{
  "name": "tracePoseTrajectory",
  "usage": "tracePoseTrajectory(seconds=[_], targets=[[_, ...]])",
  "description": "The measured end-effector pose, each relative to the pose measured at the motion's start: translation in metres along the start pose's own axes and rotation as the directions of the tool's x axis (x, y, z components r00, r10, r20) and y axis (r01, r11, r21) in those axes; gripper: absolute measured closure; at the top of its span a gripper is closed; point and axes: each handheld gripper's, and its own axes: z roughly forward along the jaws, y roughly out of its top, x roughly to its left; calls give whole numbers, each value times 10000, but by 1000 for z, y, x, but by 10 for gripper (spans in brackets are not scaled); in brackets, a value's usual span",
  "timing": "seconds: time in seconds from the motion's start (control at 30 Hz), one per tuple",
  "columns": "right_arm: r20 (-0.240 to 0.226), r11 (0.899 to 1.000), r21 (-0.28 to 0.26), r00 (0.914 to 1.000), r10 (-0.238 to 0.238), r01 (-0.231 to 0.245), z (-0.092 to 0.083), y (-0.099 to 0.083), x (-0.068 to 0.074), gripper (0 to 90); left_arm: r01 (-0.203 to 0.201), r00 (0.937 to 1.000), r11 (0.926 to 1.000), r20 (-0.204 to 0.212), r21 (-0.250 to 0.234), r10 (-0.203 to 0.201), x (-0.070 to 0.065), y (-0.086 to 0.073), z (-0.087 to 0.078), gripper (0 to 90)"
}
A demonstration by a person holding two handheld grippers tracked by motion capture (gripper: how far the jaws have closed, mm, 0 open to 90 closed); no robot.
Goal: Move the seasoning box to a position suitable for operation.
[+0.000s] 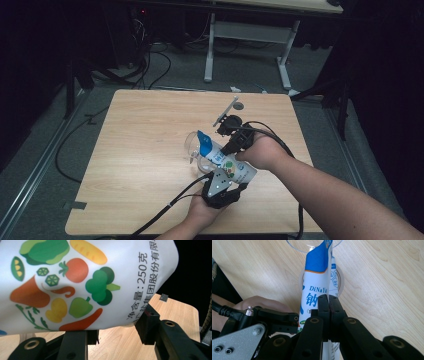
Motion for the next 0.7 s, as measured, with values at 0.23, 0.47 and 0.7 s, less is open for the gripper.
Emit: tracePoseTrajectory(seconds=[0.23,0.47,0.7], targets=[[-54,10000,-34,10000,-12,12,0,1,0,897,-20,10000,10000,-21,-15,20,0,1,0,593],[-60,10000,-27,10000,-11,11,0,1,0,897,-21,10000,10000,-30,-30,21,0,1,1,593],[-34,10000,6,10000,-29,29,0,1,0,897,47,10000,10000,-2,-72,-47,-1,1,1,593]])
